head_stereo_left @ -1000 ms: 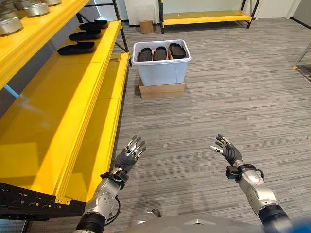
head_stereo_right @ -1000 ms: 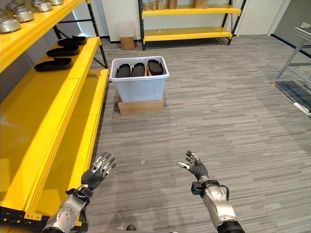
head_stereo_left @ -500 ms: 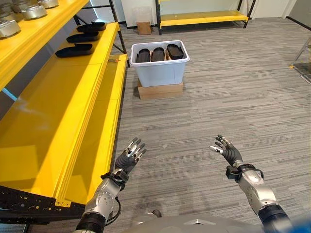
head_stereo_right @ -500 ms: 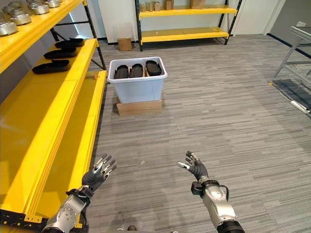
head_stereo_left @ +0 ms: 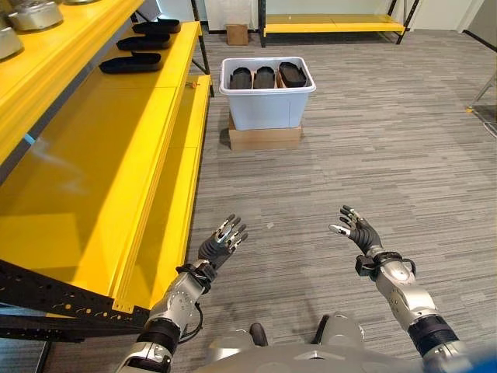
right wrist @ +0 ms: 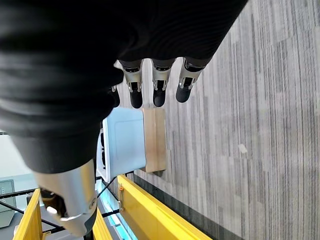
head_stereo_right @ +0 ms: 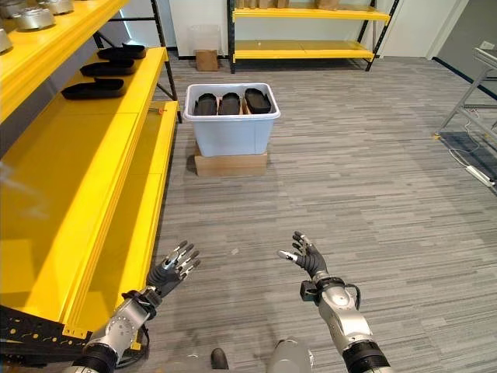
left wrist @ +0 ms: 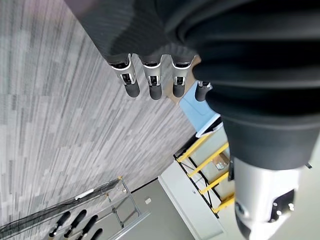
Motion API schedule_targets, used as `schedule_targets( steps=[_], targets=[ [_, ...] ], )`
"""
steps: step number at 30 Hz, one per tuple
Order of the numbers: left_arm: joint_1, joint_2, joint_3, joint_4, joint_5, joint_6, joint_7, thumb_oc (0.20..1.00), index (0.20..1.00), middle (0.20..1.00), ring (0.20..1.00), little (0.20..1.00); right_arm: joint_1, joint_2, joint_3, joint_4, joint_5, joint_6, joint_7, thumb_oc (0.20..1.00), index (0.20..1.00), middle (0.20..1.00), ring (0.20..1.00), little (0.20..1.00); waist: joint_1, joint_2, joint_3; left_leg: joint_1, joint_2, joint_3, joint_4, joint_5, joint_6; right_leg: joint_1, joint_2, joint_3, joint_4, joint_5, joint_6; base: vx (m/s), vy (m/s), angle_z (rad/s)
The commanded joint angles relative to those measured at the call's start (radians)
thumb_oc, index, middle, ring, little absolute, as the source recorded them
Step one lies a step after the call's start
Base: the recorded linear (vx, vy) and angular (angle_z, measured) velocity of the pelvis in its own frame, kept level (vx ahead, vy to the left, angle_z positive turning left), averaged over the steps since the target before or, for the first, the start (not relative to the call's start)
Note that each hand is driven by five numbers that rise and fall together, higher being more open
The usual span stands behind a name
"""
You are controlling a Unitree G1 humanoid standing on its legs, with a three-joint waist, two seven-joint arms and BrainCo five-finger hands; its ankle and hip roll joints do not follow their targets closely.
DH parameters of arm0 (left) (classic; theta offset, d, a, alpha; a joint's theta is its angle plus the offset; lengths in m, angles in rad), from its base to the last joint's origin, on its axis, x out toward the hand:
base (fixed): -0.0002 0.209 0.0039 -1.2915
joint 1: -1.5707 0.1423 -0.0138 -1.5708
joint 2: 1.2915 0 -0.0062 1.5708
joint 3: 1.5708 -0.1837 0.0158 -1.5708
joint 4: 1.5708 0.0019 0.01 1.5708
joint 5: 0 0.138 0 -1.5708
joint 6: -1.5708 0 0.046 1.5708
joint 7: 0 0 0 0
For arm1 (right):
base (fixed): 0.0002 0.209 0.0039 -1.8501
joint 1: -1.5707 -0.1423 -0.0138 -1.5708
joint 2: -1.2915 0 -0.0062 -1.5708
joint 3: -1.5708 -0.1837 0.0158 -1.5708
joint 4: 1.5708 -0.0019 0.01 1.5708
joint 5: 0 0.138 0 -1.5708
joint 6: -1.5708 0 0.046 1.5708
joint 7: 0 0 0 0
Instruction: Move parts from the plastic box to the shelf.
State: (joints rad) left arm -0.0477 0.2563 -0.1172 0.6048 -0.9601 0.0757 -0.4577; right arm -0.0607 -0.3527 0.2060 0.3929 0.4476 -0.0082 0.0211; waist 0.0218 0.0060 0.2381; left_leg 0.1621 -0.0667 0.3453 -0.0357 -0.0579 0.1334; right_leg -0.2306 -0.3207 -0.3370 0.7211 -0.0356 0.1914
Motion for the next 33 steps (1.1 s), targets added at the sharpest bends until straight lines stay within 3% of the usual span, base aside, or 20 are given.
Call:
schedule_targets(
  steps=[1, 2, 3, 6, 7, 9, 14, 16, 19, 22, 24, 25, 26, 27, 29, 30, 31, 33],
  targets=[
    [-0.003, 0.016, -0.013, -0.073, -0.005, -0.025, 0.001, 1.0, 1.0, 1.0, 1.0, 1.0, -0.029, 0.031, -0.041, -0.032, -0.038, -0.074, -0.017, 1.0, 1.0, 1.0, 1.0, 1.0, -0.011, -0.043, -0.016, 0.057, 0.013, -0.057, 0.03, -0.075, -0.074, 0.073, 0.047, -0.034, -0.415, 0.255, 0.017, 0.37, -0.061, -0.01],
    [0.005, 0.013, -0.026, -0.08, -0.011, -0.032, 0.014, 1.0, 1.0, 1.0, 1.0, 1.0, -0.028, 0.029, -0.035, -0.036, -0.082, -0.091, -0.045, 1.0, 1.0, 1.0, 1.0, 1.0, -0.02, -0.056, -0.008, 0.084, -0.005, -0.074, 0.026, -0.107, -0.075, 0.06, 0.044, -0.046, -0.547, 0.3, 0.031, 0.6, -0.127, 0.25],
    [0.023, 0.013, -0.049, -0.075, -0.001, -0.043, 0.014, 1.0, 1.0, 1.0, 1.0, 1.0, -0.019, 0.029, -0.035, -0.032, -0.098, -0.089, -0.036, 1.0, 1.0, 1.0, 1.0, 1.0, -0.028, -0.058, -0.002, 0.105, -0.007, -0.104, 0.034, -0.133, -0.075, 0.044, 0.054, -0.02, -0.652, 0.307, 0.031, 0.63, -0.15, 0.34],
    [0.035, 0.01, -0.065, -0.067, 0.015, -0.053, 0.003, 1.0, 1.0, 1.0, 1.0, 1.0, 0.001, 0.024, -0.041, -0.029, -0.132, -0.123, -0.066, 1.0, 1.0, 1.0, 1.0, 1.0, -0.043, -0.063, 0.0, 0.108, -0.001, -0.134, 0.062, -0.15, -0.074, 0.057, 0.075, 0.038, -0.696, 0.285, 0.027, 0.42, -0.118, 0.45],
    [0.038, -0.004, -0.092, -0.057, 0.024, -0.049, 0.004, 1.0, 1.0, 1.0, 1.0, 1.0, 0.006, 0.006, -0.05, -0.002, -0.109, -0.144, -0.128, 1.0, 1.0, 1.0, 1.0, 1.0, -0.061, -0.073, -0.013, 0.105, 0.006, -0.159, 0.093, -0.15, -0.082, 0.1, 0.102, 0.098, -0.738, 0.252, 0.011, 0.54, -0.152, 1.06],
    [0.057, -0.01, -0.098, -0.065, 0.029, -0.057, 0.002, 1.0, 1.0, 1.0, 1.0, 1.0, 0.009, 0.002, -0.065, 0.01, -0.114, -0.153, -0.16, 1.0, 1.0, 1.0, 1.0, 1.0, -0.059, -0.076, -0.028, 0.108, 0.013, -0.141, 0.102, -0.158, -0.09, 0.124, 0.106, 0.075, -0.719, 0.24, 0.004, 0.51, -0.139, 1.29],
    [0.104, -0.009, -0.081, -0.095, -0.005, -0.051, -0.001, 1.0, 1.0, 1.0, 1.0, 1.0, -0.004, -0.024, -0.104, 0.043, -0.102, -0.161, -0.334, 1.0, 1.0, 1.0, 1.0, 1.0, -0.048, -0.061, -0.063, 0.11, 0.047, -0.084, 0.159, -0.167, -0.115, 0.166, 0.14, 0.017, -0.644, 0.162, -0.064, 0.45, -0.122, 0.05],
    [0.115, -0.015, -0.077, -0.099, -0.01, -0.057, -0.008, 1.0, 1.0, 1.0, 1.0, 1.0, -0.003, -0.026, -0.118, 0.049, -0.101, -0.169, -0.355, 1.0, 1.0, 1.0, 1.0, 1.0, -0.049, -0.051, -0.069, 0.101, 0.073, -0.072, 0.205, -0.146, -0.131, 0.178, 0.162, 0.013, -0.631, 0.129, -0.087, 0.46, -0.171, -0.29],
    [0.112, -0.026, -0.068, -0.096, 0.008, -0.068, 0.014, 1.0, 1.0, 1.0, 1.0, 1.0, 0.004, -0.04, -0.121, 0.029, -0.141, -0.167, -0.355, 1.0, 1.0, 1.0, 1.0, 1.0, -0.056, -0.039, -0.079, 0.029, 0.133, -0.071, 0.377, -0.048, -0.175, 0.201, 0.218, 0.024, -0.613, 0.05, -0.149, 0.47, -0.243, -0.48],
    [0.096, -0.026, -0.072, -0.079, 0.061, -0.113, 0.025, 1.0, 1.0, 1.0, 1.0, 1.0, 0.006, -0.048, -0.125, 0.026, -0.136, -0.174, -0.375, 1.0, 1.0, 1.0, 1.0, 1.0, -0.059, -0.036, -0.087, 0.005, 0.14, -0.075, 0.483, -0.011, -0.196, 0.212, 0.245, 0.014, -0.604, 0.012, -0.18, 0.27, -0.173, -0.03],
    [0.088, -0.031, -0.083, -0.059, 0.041, -0.116, 0.023, 1.0, 1.0, 1.0, 1.0, 1.0, 0.012, -0.058, -0.129, 0.04, -0.129, -0.174, -0.385, 1.0, 1.0, 1.0, 1.0, 1.0, -0.06, -0.028, -0.1, -0.01, 0.144, -0.07, 0.582, 0.064, -0.231, 0.229, 0.275, -0.009, -0.61, -0.021, -0.214, 0.21, -0.179, 0.17],
    [0.083, -0.036, -0.084, -0.05, 0.051, -0.12, 0.028, 1.0, 1.0, 1.0, 1.0, 1.0, 0.014, -0.063, -0.125, 0.047, -0.109, -0.179, -0.385, 1.0, 1.0, 1.0, 1.0, 1.0, -0.057, -0.033, -0.104, -0.052, 0.144, -0.075, 0.704, 0.108, -0.247, 0.24, 0.282, -0.014, -0.618, -0.032, -0.231, 0.2, -0.218, 0.21],
    [0.081, -0.036, -0.075, -0.046, 0.056, -0.116, 0.024, 1.0, 1.0, 1.0, 1.0, 1.0, 0.02, -0.066, -0.127, 0.053, -0.103, -0.184, -0.376, 1.0, 1.0, 1.0, 1.0, 1.0, -0.046, -0.046, -0.095, -0.141, 0.144, -0.076, 0.866, 0.11, -0.246, 0.266, 0.281, -0.003, -0.621, -0.046, -0.245, 0.2, -0.212, 0.06],
    [0.081, -0.034, -0.064, -0.05, 0.063, -0.108, 0.021, 1.0, 1.0, 1.0, 1.0, 1.0, 0.023, -0.066, -0.131, 0.053, -0.106, -0.186, -0.371, 1.0, 1.0, 1.0, 1.0, 1.0, -0.044, -0.05, -0.088, -0.179, 0.165, -0.065, 0.926, 0.105, -0.245, 0.278, 0.282, 0.001, -0.622, -0.051, -0.25, 0.19, -0.135, -0.07],
    [0.076, -0.025, -0.048, -0.064, 0.07, -0.099, 0.023, 1.0, 1.0, 1.0, 1.0, 1.0, 0.024, -0.064, -0.137, 0.052, -0.109, -0.182, -0.35, 1.0, 1.0, 1.0, 1.0, 1.0, -0.041, -0.051, -0.071, -0.222, 0.217, -0.023, 0.883, 0.083, -0.23, 0.304, 0.277, 0.011, -0.62, -0.057, -0.241, 0.19, 0.02, -0.27],
    [0.067, -0.012, -0.043, -0.082, 0.052, -0.107, 0.03, 1.0, 1.0, 1.0, 1.0, 1.0, 0.017, -0.053, -0.136, 0.048, -0.119, -0.171, -0.334, 1.0, 1.0, 1.0, 1.0, 1.0, -0.05, -0.052, -0.054, -0.213, 0.277, 0.046, 0.707, 0.055, -0.205, 0.327, 0.268, 0.027, -0.613, -0.064, -0.225, 0.28, 0.144, -0.44],
    [0.063, -0.01, -0.044, -0.083, 0.045, -0.112, 0.03, 1.0, 1.0, 1.0, 1.0, 1.0, 0.018, -0.05, -0.133, 0.047, -0.119, -0.169, -0.331, 1.0, 1.0, 1.0, 1.0, 1.0, -0.056, -0.043, -0.052, -0.202, 0.292, 0.053, 0.629, 0.038, -0.22, 0.342, 0.272, 0.035, -0.607, -0.081, -0.212, 0.32, 0.237, -0.33],
    [0.054, -0.009, -0.05, -0.095, 0.025, -0.122, 0.05, 1.0, 1.0, 1.0, 1.0, 1.0, 0.027, -0.04, -0.116, 0.025, -0.136, -0.157, -0.334, 1.0, 1.0, 1.0, 1.0, 1.0, -0.067, -0.035, -0.048, -0.19, 0.292, 0.099, 0.381, 0.056, -0.216, 0.365, 0.254, 0.045, -0.607, -0.084, -0.184, 0.26, 0.286, -0.01]
  ],
)
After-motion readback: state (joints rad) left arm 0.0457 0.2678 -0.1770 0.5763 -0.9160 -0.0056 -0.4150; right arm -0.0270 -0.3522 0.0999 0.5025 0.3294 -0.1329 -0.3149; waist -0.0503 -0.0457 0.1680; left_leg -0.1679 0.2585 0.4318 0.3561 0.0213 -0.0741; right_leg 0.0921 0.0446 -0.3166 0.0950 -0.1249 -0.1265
